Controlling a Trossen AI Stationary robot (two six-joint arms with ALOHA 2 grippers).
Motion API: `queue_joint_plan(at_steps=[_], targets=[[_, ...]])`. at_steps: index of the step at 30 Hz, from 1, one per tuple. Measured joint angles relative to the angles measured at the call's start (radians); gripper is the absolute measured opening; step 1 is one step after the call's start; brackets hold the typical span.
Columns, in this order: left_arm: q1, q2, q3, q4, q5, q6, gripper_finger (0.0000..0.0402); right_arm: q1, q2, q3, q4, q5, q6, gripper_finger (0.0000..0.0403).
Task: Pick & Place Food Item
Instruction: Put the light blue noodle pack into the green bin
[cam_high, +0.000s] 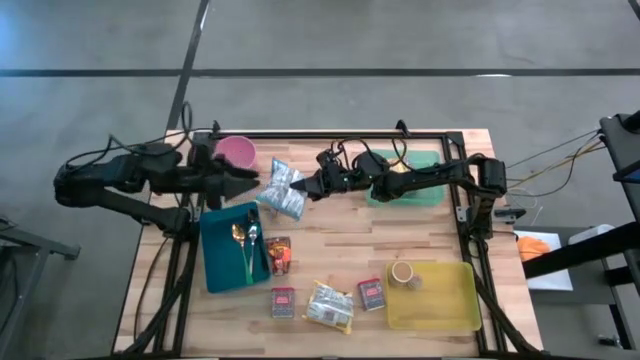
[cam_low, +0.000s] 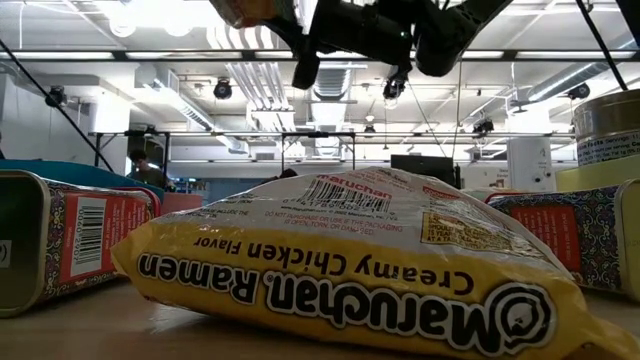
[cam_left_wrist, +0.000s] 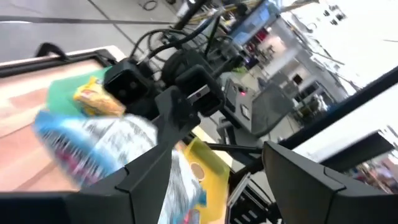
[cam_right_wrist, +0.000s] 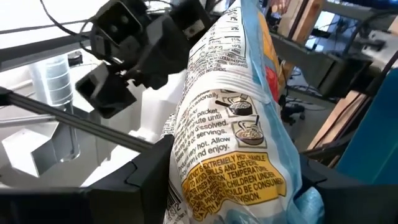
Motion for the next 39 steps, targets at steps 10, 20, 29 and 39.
queue_joint_plan(at_steps=[10, 20, 29, 39], targets=[[0.0, -0.008, 0.0, -0.151, -0.018, -0.053, 0.0258, -0.144, -0.105, -0.088, -0.167, -0.03, -0.05, 0.0203], [0.0, -0.007, 0.0, -0.215, -0.018, -0.026, 0.0258, -0.252, -0.385, -0.069, -0.901, 0.045, -0.451, 0.0203], [0.0, -0.007, 0.0, -0.244, -0.017, -0.012, 0.0258, -0.352, -0.576, -0.068, -1.269, 0.131, -0.569, 0.0203], [0.0, -0.008, 0.0, -0.263, -0.014, -0.012, 0.0258, -0.393, -0.673, -0.069, -1.574, 0.199, -0.648, 0.0203]])
